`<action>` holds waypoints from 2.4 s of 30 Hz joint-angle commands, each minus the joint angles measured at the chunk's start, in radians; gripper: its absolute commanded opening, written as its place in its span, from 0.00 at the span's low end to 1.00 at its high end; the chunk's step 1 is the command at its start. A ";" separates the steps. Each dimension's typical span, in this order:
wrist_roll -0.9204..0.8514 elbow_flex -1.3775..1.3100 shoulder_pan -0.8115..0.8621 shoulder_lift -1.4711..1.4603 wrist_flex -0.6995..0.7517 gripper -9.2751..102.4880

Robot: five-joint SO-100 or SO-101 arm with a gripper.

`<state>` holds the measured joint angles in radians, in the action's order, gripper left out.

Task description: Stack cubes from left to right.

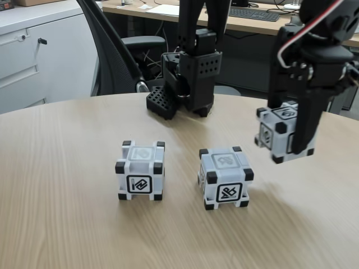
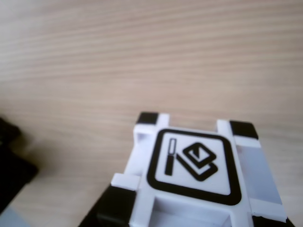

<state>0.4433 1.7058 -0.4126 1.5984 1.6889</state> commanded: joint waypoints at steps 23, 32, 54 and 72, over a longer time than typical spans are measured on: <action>-0.052 -0.032 0.114 0.166 0.009 0.08; -0.110 -0.023 0.187 0.166 0.014 0.08; -0.390 -0.015 0.637 0.150 0.015 0.08; -0.545 -0.015 0.877 0.144 0.014 0.08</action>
<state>-0.0920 1.7058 0.4541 1.7150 1.6966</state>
